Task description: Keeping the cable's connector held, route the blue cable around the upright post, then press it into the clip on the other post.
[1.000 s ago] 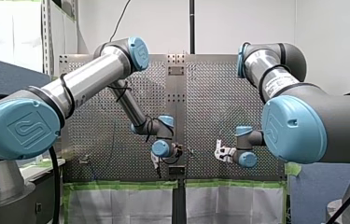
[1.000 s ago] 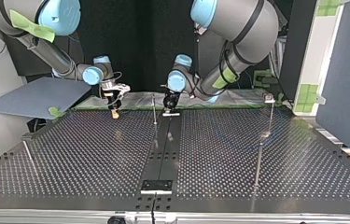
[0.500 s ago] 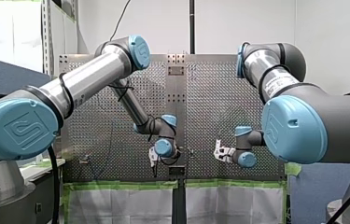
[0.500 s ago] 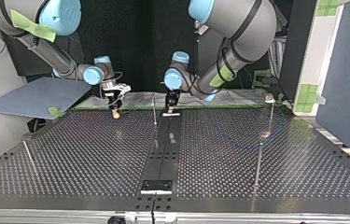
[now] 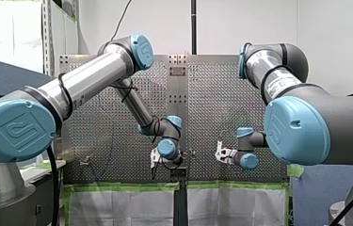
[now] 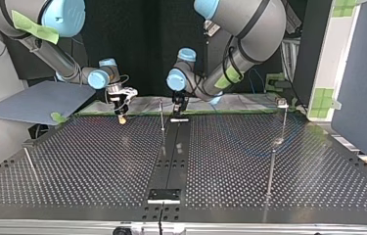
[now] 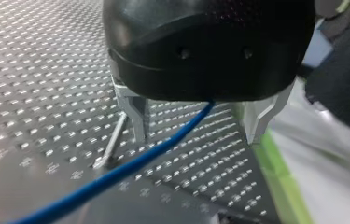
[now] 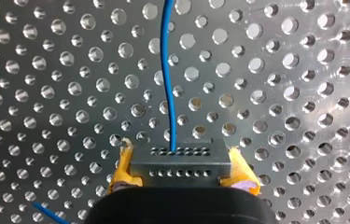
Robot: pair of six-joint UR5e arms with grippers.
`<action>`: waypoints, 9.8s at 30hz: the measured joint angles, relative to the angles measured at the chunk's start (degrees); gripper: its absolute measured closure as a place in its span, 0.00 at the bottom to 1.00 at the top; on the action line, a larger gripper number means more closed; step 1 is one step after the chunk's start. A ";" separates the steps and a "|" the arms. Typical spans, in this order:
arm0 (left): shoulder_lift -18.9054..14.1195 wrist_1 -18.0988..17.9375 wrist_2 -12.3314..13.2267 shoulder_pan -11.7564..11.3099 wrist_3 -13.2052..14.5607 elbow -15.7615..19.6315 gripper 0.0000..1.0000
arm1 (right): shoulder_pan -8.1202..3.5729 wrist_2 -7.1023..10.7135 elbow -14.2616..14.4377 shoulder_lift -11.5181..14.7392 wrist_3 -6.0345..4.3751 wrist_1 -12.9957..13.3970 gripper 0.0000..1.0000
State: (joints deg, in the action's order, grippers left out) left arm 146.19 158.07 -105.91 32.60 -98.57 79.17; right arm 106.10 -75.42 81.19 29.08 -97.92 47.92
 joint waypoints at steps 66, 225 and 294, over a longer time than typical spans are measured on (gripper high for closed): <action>-2.92 0.62 -2.97 7.20 -3.00 2.15 0.01 | -0.21 0.17 0.03 -0.01 -0.09 -0.36 1.00; -19.84 -16.82 -18.88 17.44 -14.60 21.67 0.01 | 0.11 0.26 0.03 -0.02 -0.09 -1.76 1.00; -52.80 -22.02 -16.95 17.45 -7.85 54.90 0.01 | 0.40 0.56 0.04 -0.02 0.13 -1.97 1.00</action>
State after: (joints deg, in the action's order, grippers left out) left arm 93.39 136.05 -122.87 50.05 -106.42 134.08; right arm 106.49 -74.86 81.23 29.06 -97.79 45.95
